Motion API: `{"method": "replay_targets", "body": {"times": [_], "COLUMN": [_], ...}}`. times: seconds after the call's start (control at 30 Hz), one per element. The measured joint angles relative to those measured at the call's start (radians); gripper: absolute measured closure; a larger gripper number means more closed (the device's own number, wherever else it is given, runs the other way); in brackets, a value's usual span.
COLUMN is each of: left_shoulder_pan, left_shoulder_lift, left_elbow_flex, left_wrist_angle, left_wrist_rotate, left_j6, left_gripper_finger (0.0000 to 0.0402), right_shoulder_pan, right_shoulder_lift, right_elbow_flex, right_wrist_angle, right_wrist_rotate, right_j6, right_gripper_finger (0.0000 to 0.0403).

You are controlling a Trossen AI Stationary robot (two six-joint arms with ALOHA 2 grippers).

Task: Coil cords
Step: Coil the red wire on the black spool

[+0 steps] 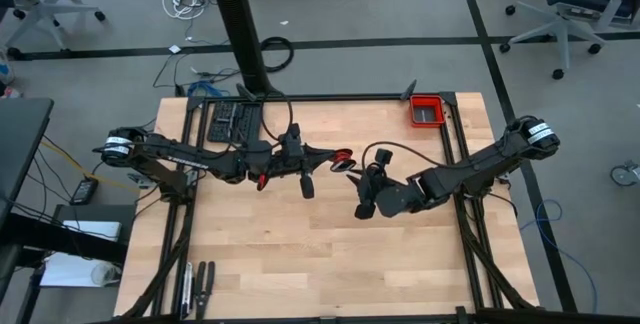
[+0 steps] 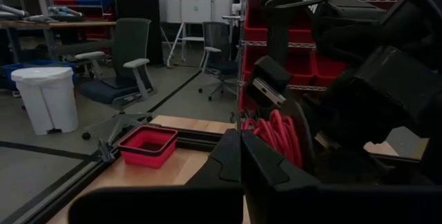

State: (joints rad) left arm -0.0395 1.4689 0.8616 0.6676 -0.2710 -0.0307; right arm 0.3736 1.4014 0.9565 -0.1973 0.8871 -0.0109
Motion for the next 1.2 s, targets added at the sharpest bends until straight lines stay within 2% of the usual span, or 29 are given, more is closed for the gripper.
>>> {"method": "replay_targets", "body": {"times": [0.3,0.53,0.67,0.97,1.2], "left_shoulder_pan": [0.0,0.0,0.0,0.0,0.0], "left_shoulder_lift": [0.0,0.0,0.0,0.0,0.0], "left_elbow_flex": [0.0,0.0,0.0,0.0,0.0], "left_wrist_angle": [-0.003,-0.007,-0.004,-0.001,-0.001], "left_wrist_rotate": [0.0,0.004,0.004,0.005,0.005], "left_j6": [0.0,0.0,-0.002,-0.006,-0.007], "left_gripper_finger": [0.0401,0.0401,0.0401,0.0401,0.0401], "right_shoulder_pan": [0.041,0.176,0.175,0.057,0.036], "right_shoulder_lift": [0.0,-0.003,-0.003,-0.003,-0.003], "right_elbow_flex": [0.0,0.0,0.0,0.0,0.001], "right_wrist_angle": [-0.07,-0.093,-0.151,-0.26,-0.283], "right_wrist_rotate": [0.012,0.277,0.351,0.28,0.253], "right_j6": [0.114,0.139,0.142,0.204,0.229], "right_gripper_finger": [0.0344,0.0344,0.0344,0.0344,0.0349]}}
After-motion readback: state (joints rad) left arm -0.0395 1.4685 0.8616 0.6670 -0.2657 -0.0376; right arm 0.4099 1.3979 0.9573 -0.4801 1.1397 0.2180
